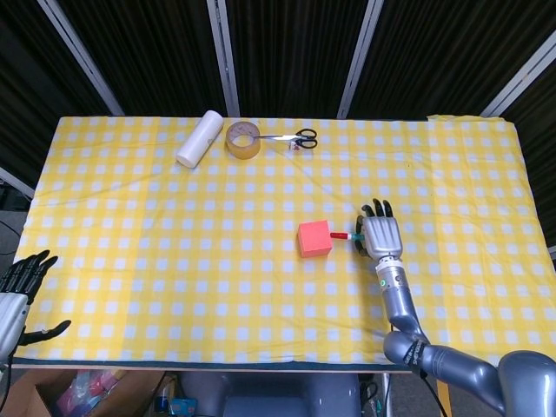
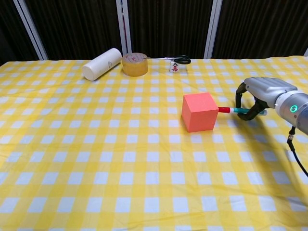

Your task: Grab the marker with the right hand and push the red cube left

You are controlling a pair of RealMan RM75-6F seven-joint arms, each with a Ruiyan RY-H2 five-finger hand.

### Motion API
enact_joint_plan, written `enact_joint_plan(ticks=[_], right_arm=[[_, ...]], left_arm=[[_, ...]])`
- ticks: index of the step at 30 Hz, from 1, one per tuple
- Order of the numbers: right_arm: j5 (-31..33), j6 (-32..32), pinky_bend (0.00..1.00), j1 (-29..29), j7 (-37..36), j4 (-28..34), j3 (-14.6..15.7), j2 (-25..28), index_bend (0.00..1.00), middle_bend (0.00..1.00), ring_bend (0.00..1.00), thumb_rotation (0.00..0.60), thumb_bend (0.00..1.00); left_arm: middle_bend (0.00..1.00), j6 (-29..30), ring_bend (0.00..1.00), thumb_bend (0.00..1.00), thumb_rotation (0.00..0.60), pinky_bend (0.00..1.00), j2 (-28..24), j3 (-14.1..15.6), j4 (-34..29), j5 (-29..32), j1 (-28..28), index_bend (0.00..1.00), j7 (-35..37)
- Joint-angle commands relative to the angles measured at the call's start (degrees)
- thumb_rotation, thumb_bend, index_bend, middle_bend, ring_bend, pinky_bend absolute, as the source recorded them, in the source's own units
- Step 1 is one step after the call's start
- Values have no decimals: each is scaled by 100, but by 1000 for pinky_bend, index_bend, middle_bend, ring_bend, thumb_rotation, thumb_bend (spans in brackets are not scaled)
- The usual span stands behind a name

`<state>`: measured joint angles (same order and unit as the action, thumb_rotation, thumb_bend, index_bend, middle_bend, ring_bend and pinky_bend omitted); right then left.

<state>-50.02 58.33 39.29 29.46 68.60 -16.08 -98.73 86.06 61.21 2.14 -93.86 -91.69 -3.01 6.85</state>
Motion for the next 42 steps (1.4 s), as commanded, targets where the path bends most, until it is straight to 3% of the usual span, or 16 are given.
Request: enact_joint_plan(ticks=[1, 7, 16, 32, 42], right_arm=[[-118, 167, 0, -55, -14, 434, -57, 294, 574, 220, 36, 600, 470], [-116, 314, 0, -132, 67, 990, -77, 647, 580, 220, 36, 600, 471], [19, 301, 0, -168, 97, 1167, -26, 798, 582, 220, 42, 600, 471], [-198, 314, 0, -96, 139, 93, 265, 246, 582, 221, 42, 600, 471], [-245, 233, 0, 19, 103, 26, 207, 9, 582, 221, 42, 600, 472]], left_arm=[[0, -2, 0, 0, 600, 0, -4, 1, -7, 2, 0, 0, 3], [0, -13, 0, 0, 600, 0, -4, 4, -19, 10, 0, 0, -8], [0, -3, 0, 0, 600, 0, -7, 1, -36, 19, 7, 0, -9], [0, -16, 0, 0, 600, 0, -10, 2, -42, 23, 4, 0, 3], [0, -65, 0, 0, 600, 0, -32, 8, -58, 27, -19, 0, 58]])
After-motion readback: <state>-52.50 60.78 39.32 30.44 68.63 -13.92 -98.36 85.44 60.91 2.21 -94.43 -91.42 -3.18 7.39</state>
